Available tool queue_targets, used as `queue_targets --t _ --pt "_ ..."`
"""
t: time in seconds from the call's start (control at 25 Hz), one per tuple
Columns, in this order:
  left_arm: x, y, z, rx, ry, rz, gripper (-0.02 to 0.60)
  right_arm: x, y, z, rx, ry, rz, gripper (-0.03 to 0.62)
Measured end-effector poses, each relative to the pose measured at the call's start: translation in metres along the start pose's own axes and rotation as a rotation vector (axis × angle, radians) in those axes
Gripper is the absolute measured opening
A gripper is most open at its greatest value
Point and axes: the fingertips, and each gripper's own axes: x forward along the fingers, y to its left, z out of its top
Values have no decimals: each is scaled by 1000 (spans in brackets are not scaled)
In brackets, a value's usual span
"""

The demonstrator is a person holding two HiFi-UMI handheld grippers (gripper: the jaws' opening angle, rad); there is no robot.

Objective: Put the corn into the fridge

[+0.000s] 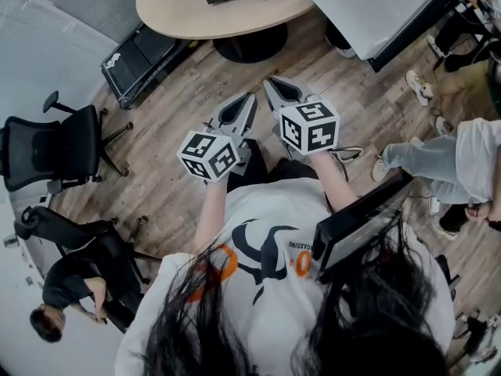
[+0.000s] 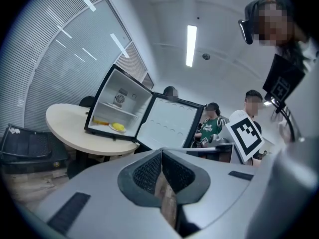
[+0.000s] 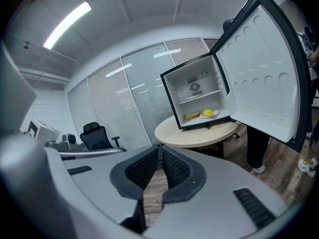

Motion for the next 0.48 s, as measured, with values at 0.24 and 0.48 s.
queue_targets --t 0.24,0.48 --pt "8 -2 -2 2 6 -8 12 0 -7 -2 1 8 -5 37" --pt "16 -2 -1 2 15 -17 12 1 -17 -2 5 18 -17 37"
